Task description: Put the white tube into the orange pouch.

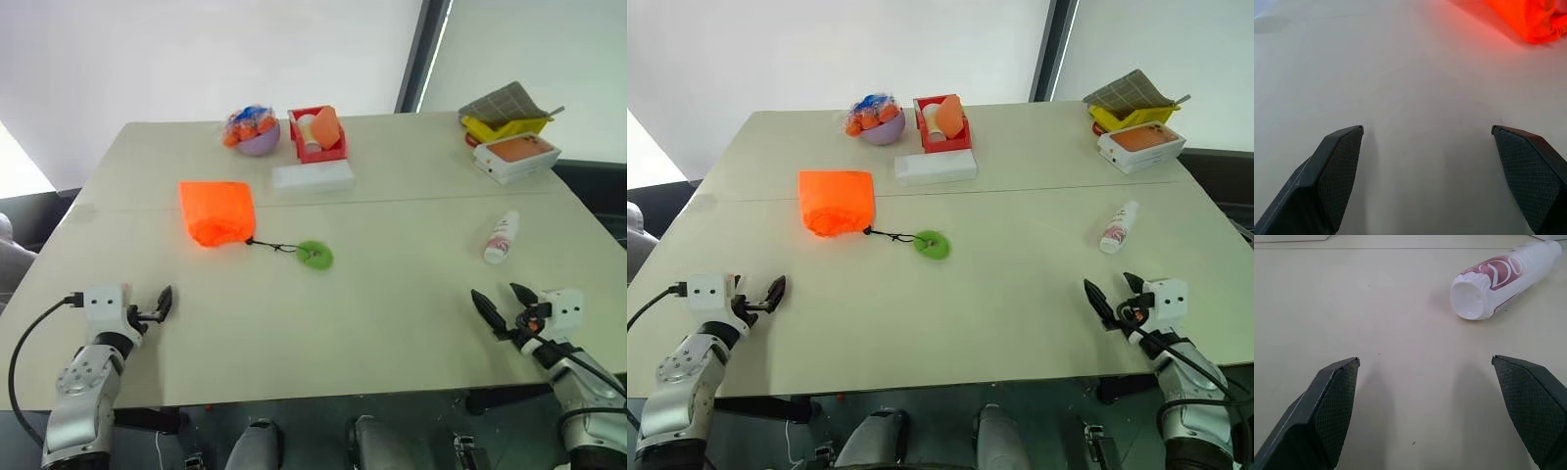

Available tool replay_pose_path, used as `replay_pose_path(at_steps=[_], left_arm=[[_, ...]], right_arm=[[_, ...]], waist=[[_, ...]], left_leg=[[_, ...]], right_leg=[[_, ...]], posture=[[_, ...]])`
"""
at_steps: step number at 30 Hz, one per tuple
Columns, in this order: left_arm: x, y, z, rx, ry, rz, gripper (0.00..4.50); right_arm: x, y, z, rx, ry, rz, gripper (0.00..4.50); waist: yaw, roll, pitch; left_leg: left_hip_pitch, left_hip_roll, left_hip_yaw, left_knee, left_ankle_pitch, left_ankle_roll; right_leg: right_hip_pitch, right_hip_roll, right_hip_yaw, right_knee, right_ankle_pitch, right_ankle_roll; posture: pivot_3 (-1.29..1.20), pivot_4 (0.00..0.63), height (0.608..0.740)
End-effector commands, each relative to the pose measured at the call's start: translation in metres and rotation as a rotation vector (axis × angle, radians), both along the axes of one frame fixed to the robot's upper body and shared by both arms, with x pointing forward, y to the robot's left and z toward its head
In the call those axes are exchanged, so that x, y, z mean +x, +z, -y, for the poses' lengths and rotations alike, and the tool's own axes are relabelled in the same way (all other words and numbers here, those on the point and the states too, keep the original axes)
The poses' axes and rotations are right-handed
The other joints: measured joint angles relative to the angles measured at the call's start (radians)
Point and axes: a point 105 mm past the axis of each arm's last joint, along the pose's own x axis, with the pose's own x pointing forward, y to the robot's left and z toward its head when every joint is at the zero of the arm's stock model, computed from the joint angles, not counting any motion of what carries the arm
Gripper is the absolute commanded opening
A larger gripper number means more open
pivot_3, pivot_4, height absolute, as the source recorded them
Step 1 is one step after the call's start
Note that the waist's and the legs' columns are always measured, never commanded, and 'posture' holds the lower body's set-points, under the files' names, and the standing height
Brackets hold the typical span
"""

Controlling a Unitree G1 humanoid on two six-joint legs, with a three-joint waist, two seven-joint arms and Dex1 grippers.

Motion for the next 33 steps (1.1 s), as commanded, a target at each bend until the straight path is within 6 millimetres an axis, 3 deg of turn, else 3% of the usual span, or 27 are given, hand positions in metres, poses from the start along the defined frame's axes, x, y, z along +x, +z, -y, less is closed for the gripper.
replay_pose_path(at_steps=[1,7,12,16,22,28,30,33], left_arm=[[0.000,0.008,-0.002,0.004,0.010,0.041,4.48],[0.006,0.010,0.001,-0.020,0.009,0.056,4.48],[0.011,0.021,0.007,-0.015,0.000,0.109,4.48],[0.018,0.038,0.019,0.044,-0.048,0.168,4.48],[0.031,0.057,0.049,0.343,-0.201,0.215,4.48],[0.055,0.074,0.063,0.618,-0.234,0.250,4.48],[0.069,0.079,0.067,0.719,-0.226,0.254,4.48],[0.082,0.079,0.070,0.779,-0.231,0.240,4.48]], right_arm=[[0.002,0.010,0.005,-0.001,-0.019,0.046,4.49],[0.006,0.011,-0.007,0.007,0.011,0.055,4.49],[0.010,0.016,-0.036,0.002,0.134,0.057,4.49],[0.014,0.020,-0.072,0.012,0.262,0.056,4.49],[0.023,0.033,-0.145,0.043,0.457,0.091,4.49],[0.022,0.051,-0.206,0.078,0.595,0.137,4.49],[0.022,0.060,-0.220,0.091,0.617,0.158,4.49],[0.023,0.063,-0.227,0.099,0.617,0.163,4.49]], waist=[[0.000,0.000,0.000],[0.000,0.000,0.000],[0.000,0.000,0.000],[0.001,0.000,0.000],[0.002,0.001,0.001],[0.004,0.000,0.001],[0.006,0.000,0.001],[0.003,0.000,0.000]], left_leg=[[0.000,0.000,0.000,0.000,0.000,0.000],[0.000,0.000,0.000,0.000,0.000,0.000],[0.000,0.000,0.000,0.000,0.000,0.000],[0.000,0.000,0.000,0.000,0.000,0.000],[0.000,0.000,0.000,0.000,0.000,0.000],[-0.001,0.000,-0.001,-0.001,0.000,0.000],[-0.001,0.000,-0.001,-0.002,0.000,0.000],[-0.001,0.000,-0.001,-0.002,0.000,0.000]], right_leg=[[0.000,0.000,0.000,0.000,0.000,0.000],[0.000,0.000,0.000,0.000,0.000,0.000],[0.000,0.000,0.000,0.000,0.000,0.000],[0.000,0.000,0.000,0.000,0.000,0.000],[-0.001,0.000,0.000,0.001,0.000,0.000],[-0.002,0.000,0.000,0.001,0.000,0.000],[-0.002,0.001,0.000,0.001,0.000,0.000],[-0.002,0.001,0.000,0.002,0.000,0.001]], posture=[[0.00,0.150,0.740],[0.00,0.150,0.740],[0.00,0.150,0.740],[0.00,0.150,0.740],[0.00,0.150,0.740],[0.00,0.150,0.740],[0.00,0.150,0.740],[0.00,0.150,0.740]])
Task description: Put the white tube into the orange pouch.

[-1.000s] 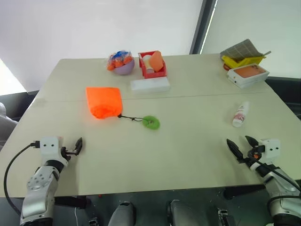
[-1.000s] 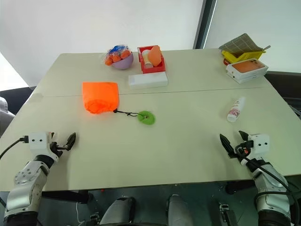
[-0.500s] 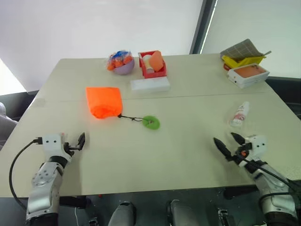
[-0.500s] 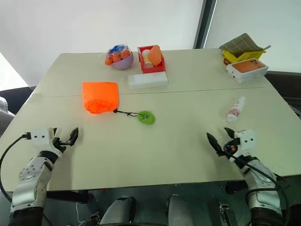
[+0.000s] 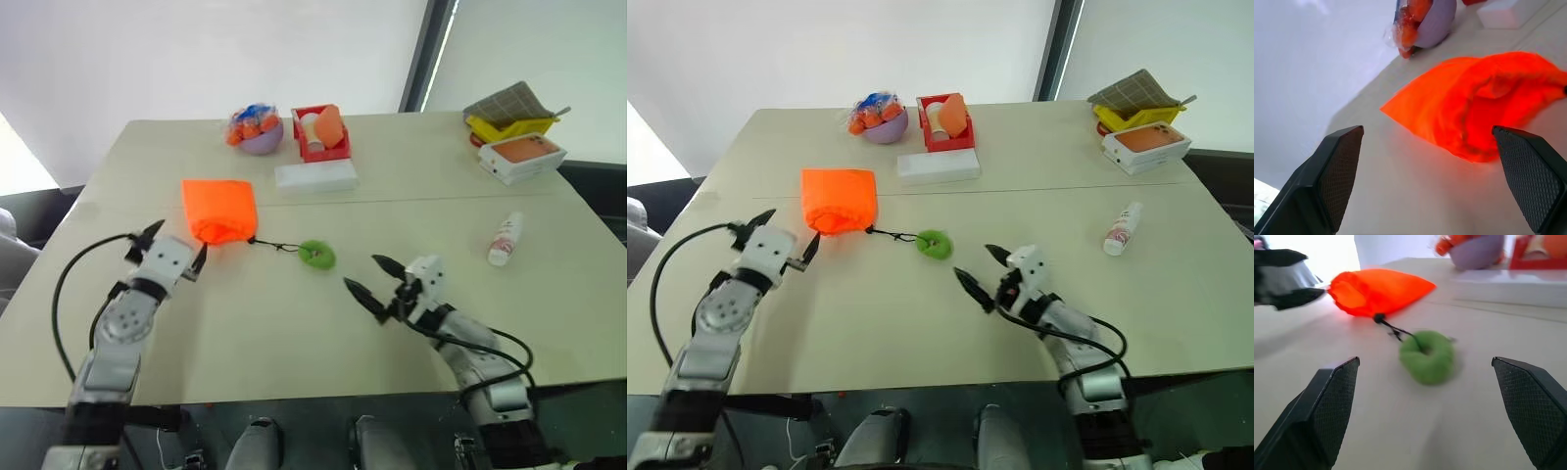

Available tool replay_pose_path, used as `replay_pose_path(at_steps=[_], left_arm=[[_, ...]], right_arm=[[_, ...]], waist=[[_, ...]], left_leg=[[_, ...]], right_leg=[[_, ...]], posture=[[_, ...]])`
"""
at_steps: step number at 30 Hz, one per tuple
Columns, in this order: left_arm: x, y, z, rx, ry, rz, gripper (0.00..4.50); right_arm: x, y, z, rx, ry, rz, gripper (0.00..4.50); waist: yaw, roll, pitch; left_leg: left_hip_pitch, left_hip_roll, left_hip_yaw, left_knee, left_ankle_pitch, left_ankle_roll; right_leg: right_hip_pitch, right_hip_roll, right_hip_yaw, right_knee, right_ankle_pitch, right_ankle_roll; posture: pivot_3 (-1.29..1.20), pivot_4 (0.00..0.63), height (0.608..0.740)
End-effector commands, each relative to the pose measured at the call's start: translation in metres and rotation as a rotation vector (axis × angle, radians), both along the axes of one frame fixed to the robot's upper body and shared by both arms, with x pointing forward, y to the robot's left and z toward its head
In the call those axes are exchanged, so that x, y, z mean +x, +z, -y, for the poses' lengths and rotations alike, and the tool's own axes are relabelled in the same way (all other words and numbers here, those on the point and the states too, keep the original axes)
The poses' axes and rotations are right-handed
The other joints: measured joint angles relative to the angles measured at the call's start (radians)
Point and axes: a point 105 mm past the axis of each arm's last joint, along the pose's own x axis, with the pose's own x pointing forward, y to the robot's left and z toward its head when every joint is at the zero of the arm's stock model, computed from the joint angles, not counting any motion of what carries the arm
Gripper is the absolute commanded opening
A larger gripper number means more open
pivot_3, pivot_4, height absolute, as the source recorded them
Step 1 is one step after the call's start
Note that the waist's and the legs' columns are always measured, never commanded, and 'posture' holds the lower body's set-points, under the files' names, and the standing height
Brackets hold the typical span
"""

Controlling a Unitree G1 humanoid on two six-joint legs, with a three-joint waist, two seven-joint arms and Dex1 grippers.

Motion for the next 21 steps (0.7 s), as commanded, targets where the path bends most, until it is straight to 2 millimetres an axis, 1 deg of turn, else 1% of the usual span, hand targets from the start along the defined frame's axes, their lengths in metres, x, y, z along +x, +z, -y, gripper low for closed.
replay_pose_path(at_steps=[1,3,6,9,10,11,13,14,15,17,18,19,21], left_arm=[[0.014,0.000,0.004,0.106,0.003,0.003,4.48],[0.023,-0.003,0.008,0.131,-0.005,-0.016,4.48],[0.039,-0.004,0.017,0.146,-0.029,-0.032,4.48],[0.047,-0.001,0.018,0.141,-0.031,-0.029,4.48],[0.048,0.000,0.018,0.137,-0.032,-0.025,3.95],[0.049,0.000,0.018,0.135,-0.034,-0.024,3.67],[0.050,0.000,0.018,0.134,-0.040,-0.022,2.60],[0.050,0.000,0.018,0.135,-0.044,-0.023,2.16],[0.050,-0.001,0.019,0.137,-0.050,-0.026,1.56],[0.050,-0.001,0.019,0.139,-0.056,-0.029,0.49],[0.049,-0.002,0.019,0.125,-0.055,-0.033,0.06],[0.048,-0.002,0.019,0.114,-0.053,-0.036,0.06],[0.046,-0.002,0.018,0.063,-0.049,-0.051,0.06]], right_arm=[[0.000,0.014,-0.004,0.006,-0.007,0.046,4.49],[0.000,0.014,-0.007,0.005,-0.007,0.046,4.49],[0.001,0.017,-0.005,0.003,-0.022,0.060,4.49],[0.002,0.017,0.000,-0.002,-0.047,0.065,4.49],[0.002,0.017,0.002,-0.006,-0.056,0.064,4.50],[0.002,0.016,0.004,-0.012,-0.067,0.063,4.50],[0.003,0.015,0.008,-0.021,-0.089,0.061,4.50],[0.003,0.014,0.010,-0.025,-0.102,0.057,4.50],[0.005,0.013,0.013,-0.033,-0.126,0.054,4.50],[0.007,0.012,0.018,-0.042,-0.153,0.051,4.50],[0.014,0.013,0.030,-0.040,-0.219,0.052,4.50],[0.018,0.014,0.038,-0.037,-0.266,0.052,4.50],[0.029,0.019,0.071,-0.060,-0.427,0.080,4.50]], waist=[[-0.002,0.000,0.000],[-0.003,0.000,0.000],[-0.003,-0.001,0.000],[-0.006,-0.001,0.000],[-0.007,-0.001,0.000],[-0.007,-0.001,0.000],[-0.007,-0.001,0.000],[-0.005,-0.001,0.000],[-0.005,-0.001,0.000],[-0.004,-0.001,0.000],[-0.004,-0.001,0.000],[-0.004,-0.001,0.000],[-0.004,-0.001,0.000]], left_leg=[[0.000,0.000,0.000,0.000,0.000,0.000],[0.000,0.000,0.000,0.000,0.000,0.000],[0.000,0.000,0.000,-0.001,0.000,0.000],[0.000,0.000,0.000,-0.001,0.000,0.000],[0.001,0.000,0.000,-0.001,0.000,0.000],[0.001,0.000,0.000,-0.001,0.000,0.000],[0.001,0.000,0.000,-0.001,0.000,0.000],[0.001,0.000,0.000,-0.001,0.000,0.000],[0.001,0.000,0.000,-0.001,0.000,0.000],[0.001,0.000,0.000,-0.001,0.000,0.000],[0.001,0.000,0.000,-0.001,0.000,0.000],[0.001,0.000,0.000,-0.001,0.000,0.000],[0.001,0.000,0.000,0.000,0.000,0.000]], right_leg=[[0.000,0.000,0.000,0.000,0.000,0.000],[0.000,0.000,0.000,0.000,0.000,0.001],[-0.001,0.000,0.000,0.001,0.000,0.001],[-0.001,0.001,0.000,0.002,0.000,0.002],[-0.001,0.001,0.000,0.002,0.000,0.002],[-0.001,0.001,0.000,0.002,0.001,0.004],[-0.001,0.001,0.000,0.002,0.001,0.004],[-0.001,0.001,0.000,0.002,0.002,0.005],[-0.001,0.001,0.000,0.002,0.001,0.005],[-0.001,0.001,0.000,0.002,0.002,0.005],[0.000,0.001,0.000,0.002,0.002,0.005],[0.000,0.000,0.000,0.002,0.002,0.005],[0.000,0.000,0.000,0.002,0.002,0.005]], posture=[[0.00,0.150,0.740],[0.00,0.150,0.740],[0.00,0.150,0.740],[0.00,0.150,0.740],[0.00,0.150,0.740],[0.00,0.150,0.740],[0.00,0.150,0.740],[0.00,0.150,0.740],[0.00,0.150,0.740],[0.00,0.150,0.740],[0.00,0.150,0.740],[0.00,0.150,0.740],[0.00,0.150,0.740]])
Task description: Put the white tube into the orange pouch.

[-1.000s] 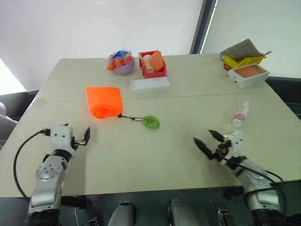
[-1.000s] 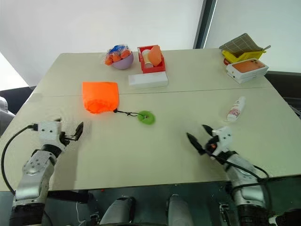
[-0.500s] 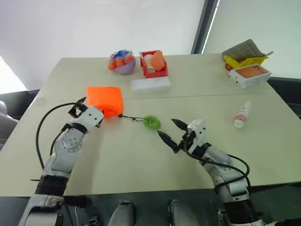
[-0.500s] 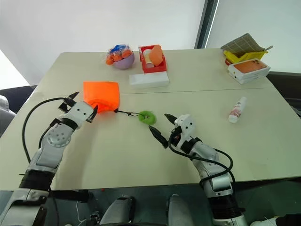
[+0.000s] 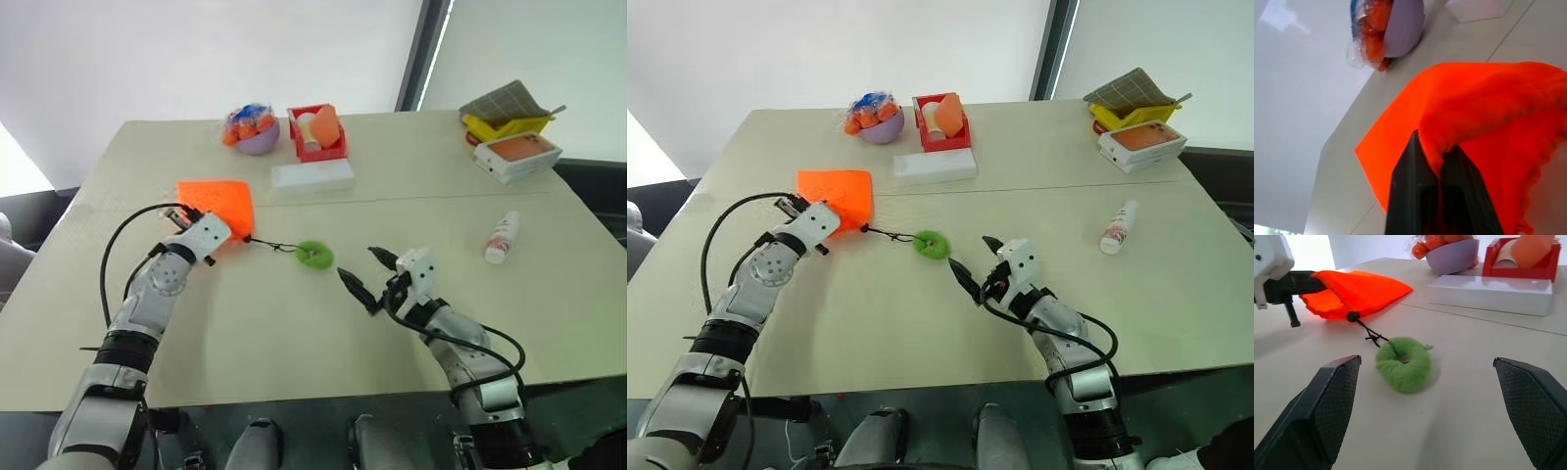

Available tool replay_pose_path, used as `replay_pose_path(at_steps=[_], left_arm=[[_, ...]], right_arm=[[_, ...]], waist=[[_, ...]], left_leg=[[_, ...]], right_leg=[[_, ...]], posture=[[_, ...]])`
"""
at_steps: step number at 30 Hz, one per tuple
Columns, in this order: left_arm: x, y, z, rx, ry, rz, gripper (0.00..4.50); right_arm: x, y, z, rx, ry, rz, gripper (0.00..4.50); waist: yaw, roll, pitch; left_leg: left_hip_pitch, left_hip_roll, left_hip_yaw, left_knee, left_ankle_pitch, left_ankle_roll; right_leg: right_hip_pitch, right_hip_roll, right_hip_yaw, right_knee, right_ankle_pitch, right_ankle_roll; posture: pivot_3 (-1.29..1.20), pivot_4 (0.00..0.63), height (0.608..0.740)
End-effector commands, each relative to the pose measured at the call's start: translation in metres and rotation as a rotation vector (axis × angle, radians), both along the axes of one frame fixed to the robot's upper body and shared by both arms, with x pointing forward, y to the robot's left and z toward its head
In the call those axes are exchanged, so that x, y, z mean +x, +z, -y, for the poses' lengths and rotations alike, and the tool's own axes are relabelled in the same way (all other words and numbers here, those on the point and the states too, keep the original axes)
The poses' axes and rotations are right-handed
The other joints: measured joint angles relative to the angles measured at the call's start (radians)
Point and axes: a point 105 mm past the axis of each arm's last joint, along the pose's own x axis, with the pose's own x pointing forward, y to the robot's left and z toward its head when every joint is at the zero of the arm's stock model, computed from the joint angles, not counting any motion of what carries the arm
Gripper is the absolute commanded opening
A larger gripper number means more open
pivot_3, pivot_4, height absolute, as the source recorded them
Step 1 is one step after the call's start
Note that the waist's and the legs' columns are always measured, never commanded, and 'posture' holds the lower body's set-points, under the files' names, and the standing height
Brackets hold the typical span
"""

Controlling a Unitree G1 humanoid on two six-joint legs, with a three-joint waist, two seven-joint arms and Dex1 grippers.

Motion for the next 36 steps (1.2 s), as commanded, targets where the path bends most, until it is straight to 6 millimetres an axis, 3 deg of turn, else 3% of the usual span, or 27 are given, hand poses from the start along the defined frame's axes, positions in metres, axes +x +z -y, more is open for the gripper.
replay_pose_path(at_steps=[1,6,10,26,29,34,36], left_arm=[[-0.003,0.015,0.001,-0.087,-0.002,0.028,0.06],[-0.013,0.012,0.013,-0.210,-0.024,-0.013,0.06],[-0.018,0.012,0.022,-0.237,-0.039,-0.029,0.06],[-0.020,0.010,0.044,-0.257,-0.078,-0.051,0.06],[-0.020,0.010,0.045,-0.257,-0.078,-0.053,0.00],[-0.020,0.010,0.044,-0.255,-0.078,-0.053,0.00],[-0.020,0.010,0.044,-0.255,-0.079,-0.054,0.00]], right_arm=[[0.018,0.018,0.055,-0.043,-0.260,0.083,4.50],[0.030,0.024,0.138,-0.107,-0.678,0.107,4.50],[0.032,0.016,0.172,-0.171,-0.867,0.061,4.50],[0.052,-0.009,0.201,0.055,-1.030,-0.156,4.50],[0.053,-0.012,0.202,0.079,-1.037,-0.167,3.66],[0.052,-0.013,0.201,0.078,-1.034,-0.162,1.17],[0.052,-0.009,0.199,0.057,-1.015,-0.141,1.07]], waist=[[0.000,0.000,0.000],[0.001,0.000,0.000],[-0.002,0.000,0.000],[-0.003,0.001,0.000],[-0.004,0.001,0.000],[-0.006,0.001,0.000],[-0.006,0.002,0.000]], left_leg=[[0.000,0.000,0.000,0.000,0.000,0.000],[0.000,0.000,0.000,0.000,0.000,0.000],[0.000,0.000,0.000,-0.001,0.000,0.000],[0.001,0.000,0.000,0.001,0.000,0.000],[0.001,0.000,0.000,0.001,0.000,0.001],[0.001,0.000,0.000,0.001,0.001,0.001],[0.001,0.000,0.000,0.001,0.001,0.001]], right_leg=[[0.000,0.000,0.000,0.000,0.000,0.000],[0.000,0.000,0.000,0.000,0.002,-0.003],[0.000,0.000,0.000,0.000,0.002,-0.003],[0.002,0.000,0.001,0.001,0.002,-0.004],[0.002,0.000,0.001,0.001,0.002,-0.004],[0.002,0.001,0.001,0.001,0.002,-0.004],[0.002,0.001,0.001,0.001,0.002,-0.004]], posture=[[0.00,0.150,0.740],[0.00,0.150,0.740],[0.00,0.150,0.740],[0.00,0.150,0.740],[0.00,0.150,0.740],[0.00,0.150,0.740],[0.00,0.150,0.740]])
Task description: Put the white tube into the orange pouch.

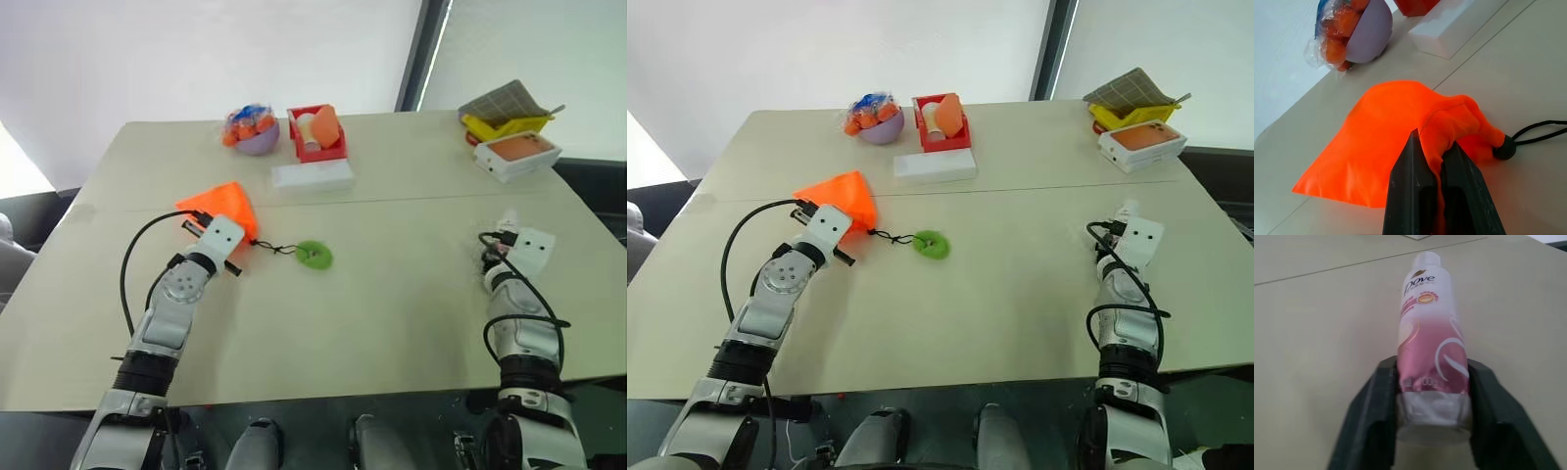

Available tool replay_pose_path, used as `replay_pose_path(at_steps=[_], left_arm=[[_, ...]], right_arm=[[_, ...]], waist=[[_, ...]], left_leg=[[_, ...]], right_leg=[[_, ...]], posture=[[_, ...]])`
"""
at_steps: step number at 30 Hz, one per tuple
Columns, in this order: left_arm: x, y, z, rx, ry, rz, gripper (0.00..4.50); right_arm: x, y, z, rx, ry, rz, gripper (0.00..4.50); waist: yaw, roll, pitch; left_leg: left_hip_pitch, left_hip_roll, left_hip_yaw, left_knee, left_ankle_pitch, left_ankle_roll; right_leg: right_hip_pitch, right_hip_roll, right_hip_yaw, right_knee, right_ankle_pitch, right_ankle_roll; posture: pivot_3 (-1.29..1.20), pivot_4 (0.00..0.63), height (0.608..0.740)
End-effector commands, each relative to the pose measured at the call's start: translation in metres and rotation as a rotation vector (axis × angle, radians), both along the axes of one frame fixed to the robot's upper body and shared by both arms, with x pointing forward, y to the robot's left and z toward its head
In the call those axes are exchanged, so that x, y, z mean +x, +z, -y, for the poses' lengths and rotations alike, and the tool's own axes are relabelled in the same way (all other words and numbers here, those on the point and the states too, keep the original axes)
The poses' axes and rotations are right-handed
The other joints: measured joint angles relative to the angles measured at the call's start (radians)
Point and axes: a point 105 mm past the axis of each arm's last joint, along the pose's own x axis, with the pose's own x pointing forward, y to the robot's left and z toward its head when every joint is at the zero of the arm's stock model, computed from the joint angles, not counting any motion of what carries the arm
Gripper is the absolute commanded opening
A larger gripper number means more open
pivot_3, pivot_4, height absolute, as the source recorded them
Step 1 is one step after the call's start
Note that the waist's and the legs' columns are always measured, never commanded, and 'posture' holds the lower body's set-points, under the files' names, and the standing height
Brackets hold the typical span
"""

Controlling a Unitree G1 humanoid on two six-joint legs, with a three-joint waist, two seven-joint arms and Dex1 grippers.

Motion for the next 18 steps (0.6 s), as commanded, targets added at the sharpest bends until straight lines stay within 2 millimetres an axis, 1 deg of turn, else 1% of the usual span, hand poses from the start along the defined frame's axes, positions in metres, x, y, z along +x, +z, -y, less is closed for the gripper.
replay_pose_path(at_steps=[1,2,4,6,7,8,10,12,13,16,18], left_arm=[[0.000,0.015,0.005,-0.001,-0.022,0.051,0.00],[0.000,0.016,0.005,-0.002,-0.023,0.051,0.00],[0.000,0.017,0.005,-0.005,-0.027,0.053,0.00],[0.000,0.021,0.007,-0.029,-0.033,0.054,0.00],[0.000,0.024,0.007,-0.051,-0.035,0.053,0.00],[0.001,0.026,0.007,-0.071,-0.037,0.050,0.00],[0.002,0.030,0.008,-0.113,-0.041,0.039,0.00],[0.002,0.034,0.009,-0.136,-0.051,0.034,0.00],[0.003,0.038,0.011,-0.146,-0.058,0.037,0.00],[0.004,0.047,0.014,-0.164,-0.074,0.044,0.00],[0.004,0.052,0.018,-0.170,-0.093,0.049,0.00]], right_arm=[[0.002,0.020,-0.001,-0.052,0.032,0.068,1.07],[0.002,0.021,-0.002,-0.059,0.044,0.071,1.07],[0.004,0.030,-0.014,-0.110,0.128,0.098,1.07],[0.006,0.045,-0.038,-0.172,0.302,0.153,1.07],[0.004,0.053,-0.059,-0.187,0.445,0.188,1.07],[-0.001,0.059,-0.082,-0.194,0.594,0.214,1.07],[-0.018,0.064,-0.119,-0.176,0.843,0.226,1.07],[-0.036,0.062,-0.144,-0.145,1.028,0.205,1.07],[-0.050,0.061,-0.162,-0.123,1.152,0.181,1.07],[-0.075,0.053,-0.195,-0.094,1.361,0.106,1.07],[-0.080,0.044,-0.211,-0.122,1.423,0.049,1.07]], waist=[[0.000,0.000,0.000],[0.000,0.000,0.000],[0.000,0.000,0.000],[-0.001,0.001,0.000],[0.000,0.001,0.001],[-0.002,0.002,0.001],[-0.001,0.002,0.001],[-0.001,0.001,0.001],[0.001,0.001,0.001],[0.005,0.001,0.001],[0.006,0.000,0.001]], left_leg=[[0.000,0.000,0.000,0.000,0.000,0.000],[0.000,0.000,0.000,0.000,0.000,0.000],[0.000,0.000,0.000,0.000,0.000,0.000],[0.000,0.000,0.000,0.000,0.000,0.000],[0.000,0.000,0.000,0.000,0.000,0.000],[0.000,0.000,0.000,0.000,0.000,0.000],[0.000,0.000,0.000,0.000,0.000,0.000],[0.000,0.000,-0.001,0.000,0.000,0.000],[0.000,0.000,-0.001,0.000,0.000,0.000],[0.000,0.000,-0.001,0.001,0.000,0.000],[0.000,0.000,-0.001,0.001,0.000,0.000]], right_leg=[[0.000,0.000,0.000,0.000,0.000,0.000],[0.000,0.000,0.000,0.000,0.000,0.000],[0.000,0.000,0.000,0.000,0.000,0.000],[0.000,0.000,0.000,0.000,0.000,0.000],[0.000,0.000,0.000,0.000,0.000,0.000],[0.000,0.000,0.000,0.000,0.000,0.001],[0.000,0.000,0.000,0.000,-0.001,0.003],[0.000,0.001,0.000,0.000,-0.002,0.005],[0.000,0.001,0.000,0.000,-0.002,0.006],[0.001,0.001,0.000,0.000,-0.002,0.005],[0.001,0.001,0.000,0.000,-0.003,0.005]], posture=[[0.00,0.150,0.740],[0.00,0.150,0.740],[0.00,0.150,0.740],[0.00,0.150,0.740],[0.00,0.150,0.740],[0.00,0.150,0.740],[0.00,0.150,0.740],[0.00,0.150,0.740],[0.00,0.150,0.740],[0.00,0.150,0.740],[0.00,0.150,0.740]])
